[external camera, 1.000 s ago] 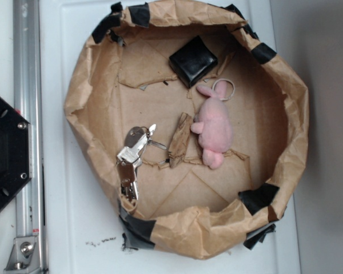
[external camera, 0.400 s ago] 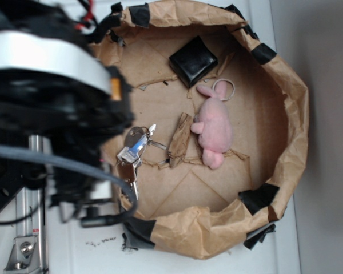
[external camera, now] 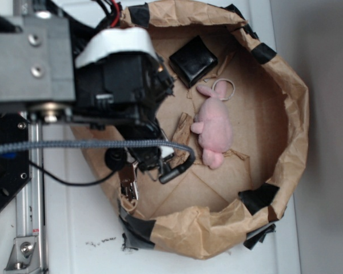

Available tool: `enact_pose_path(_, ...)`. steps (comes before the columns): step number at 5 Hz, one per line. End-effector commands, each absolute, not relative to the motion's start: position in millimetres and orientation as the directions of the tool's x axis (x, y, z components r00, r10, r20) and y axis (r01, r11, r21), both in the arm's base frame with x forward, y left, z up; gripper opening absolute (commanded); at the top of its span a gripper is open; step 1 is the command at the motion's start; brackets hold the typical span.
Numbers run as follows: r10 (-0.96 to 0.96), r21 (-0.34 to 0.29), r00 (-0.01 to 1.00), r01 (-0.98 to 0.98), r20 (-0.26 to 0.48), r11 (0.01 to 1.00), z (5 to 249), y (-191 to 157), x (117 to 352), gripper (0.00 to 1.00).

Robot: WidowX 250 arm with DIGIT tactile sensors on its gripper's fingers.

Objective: Grab the black box.

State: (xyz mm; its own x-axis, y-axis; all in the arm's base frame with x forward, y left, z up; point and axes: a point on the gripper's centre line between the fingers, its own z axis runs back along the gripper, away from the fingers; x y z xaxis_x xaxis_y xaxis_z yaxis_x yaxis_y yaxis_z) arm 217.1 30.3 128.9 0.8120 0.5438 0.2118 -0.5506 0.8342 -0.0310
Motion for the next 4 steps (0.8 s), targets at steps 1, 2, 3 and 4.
enact_pose_path(1, 0.705, -0.019, 0.691, -0.712, 0.162, 0.702, 141, 40, 205, 1.00)
enact_pose_path(2, 0.705, -0.019, 0.691, -0.712, 0.162, 0.702, 141, 40, 205, 1.00)
enact_pose_path(3, 0.705, -0.019, 0.691, -0.712, 0.162, 0.702, 141, 40, 205, 1.00)
enact_pose_path(4, 0.746, 0.045, 0.624, -0.773, 0.233, 0.633, 122, 44, 222, 1.00)
